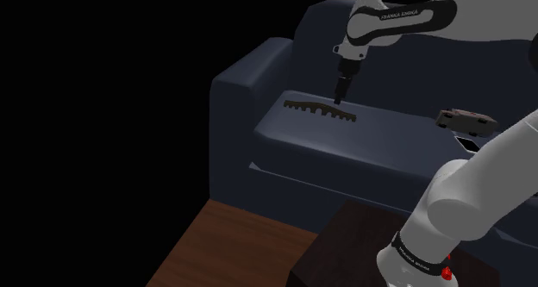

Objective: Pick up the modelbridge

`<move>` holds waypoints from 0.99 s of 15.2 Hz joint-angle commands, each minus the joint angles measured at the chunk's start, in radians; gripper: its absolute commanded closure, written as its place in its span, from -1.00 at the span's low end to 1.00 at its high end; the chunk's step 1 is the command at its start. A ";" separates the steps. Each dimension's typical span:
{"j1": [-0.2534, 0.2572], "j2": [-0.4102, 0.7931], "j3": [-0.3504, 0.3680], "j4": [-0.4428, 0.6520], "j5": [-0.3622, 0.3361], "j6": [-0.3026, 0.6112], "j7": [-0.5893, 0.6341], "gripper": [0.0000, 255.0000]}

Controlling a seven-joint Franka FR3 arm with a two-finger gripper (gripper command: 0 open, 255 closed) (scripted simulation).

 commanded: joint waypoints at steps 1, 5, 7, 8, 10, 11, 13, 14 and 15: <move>-0.002 0.076 -0.035 0.046 0.011 0.027 -0.066 -1.00; -0.012 0.234 -0.087 0.163 0.057 0.058 -0.188 -1.00; -0.023 0.318 -0.105 0.230 0.088 0.066 -0.249 -1.00; -0.031 0.361 -0.113 0.267 0.106 0.068 -0.279 -1.00; -0.051 0.448 -0.123 0.345 0.143 0.068 -0.338 -1.00; -0.064 0.493 -0.125 0.387 0.161 0.065 -0.366 -1.00; -0.094 0.583 -0.125 0.478 0.198 0.055 -0.418 -1.00; -0.111 0.628 -0.123 0.527 0.215 0.047 -0.442 -1.00; -0.129 0.675 -0.119 0.580 0.232 0.037 -0.465 -1.00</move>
